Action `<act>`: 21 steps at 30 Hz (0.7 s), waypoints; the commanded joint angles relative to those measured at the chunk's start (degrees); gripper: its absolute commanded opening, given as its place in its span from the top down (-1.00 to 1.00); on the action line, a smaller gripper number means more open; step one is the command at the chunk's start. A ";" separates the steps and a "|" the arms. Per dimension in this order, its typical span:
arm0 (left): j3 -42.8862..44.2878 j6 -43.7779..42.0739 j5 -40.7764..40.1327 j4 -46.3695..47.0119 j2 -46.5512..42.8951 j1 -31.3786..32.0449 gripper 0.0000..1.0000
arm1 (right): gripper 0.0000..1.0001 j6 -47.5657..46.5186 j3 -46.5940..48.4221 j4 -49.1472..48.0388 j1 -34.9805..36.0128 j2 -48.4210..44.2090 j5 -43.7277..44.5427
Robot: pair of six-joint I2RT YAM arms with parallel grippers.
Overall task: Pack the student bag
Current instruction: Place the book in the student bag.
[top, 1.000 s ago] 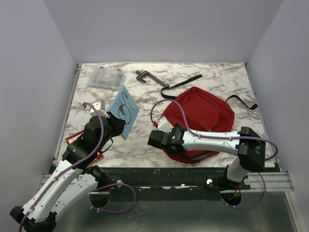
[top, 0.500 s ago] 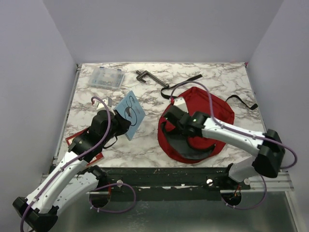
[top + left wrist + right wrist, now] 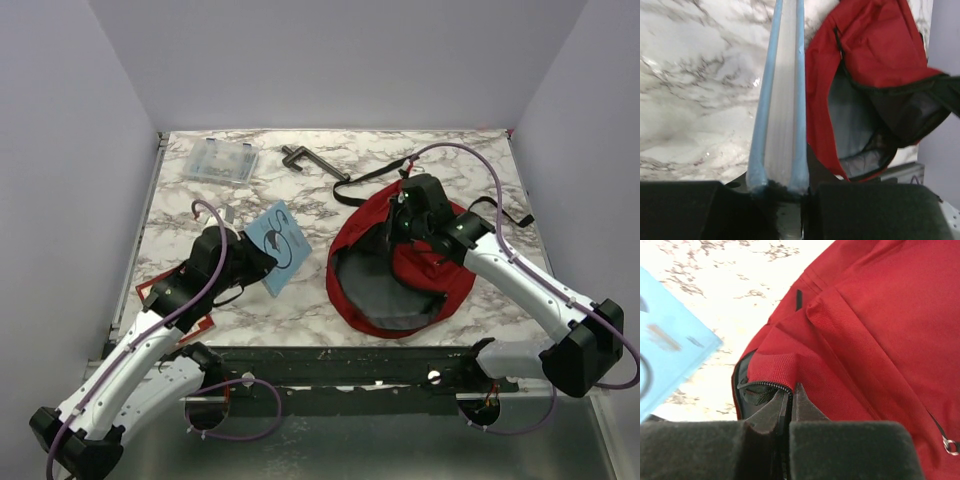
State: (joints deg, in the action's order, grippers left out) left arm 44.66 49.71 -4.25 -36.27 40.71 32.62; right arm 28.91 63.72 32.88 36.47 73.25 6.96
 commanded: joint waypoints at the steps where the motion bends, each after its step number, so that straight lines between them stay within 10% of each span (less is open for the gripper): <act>1: -0.29 3.85 12.78 4.49 3.12 -0.02 1.00 | 0.99 2.55 -0.83 -9.67 -3.91 -0.87 -14.30; 21: -5.93 21.75 26.71 23.74 5.26 0.43 1.00 | 0.99 13.48 3.69 -19.75 -6.15 -0.85 -23.92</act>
State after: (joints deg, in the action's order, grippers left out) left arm 38.33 66.19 20.36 -20.23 45.74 32.64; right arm 39.16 65.28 19.62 30.52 75.18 -14.00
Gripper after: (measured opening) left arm 0.171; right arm 0.015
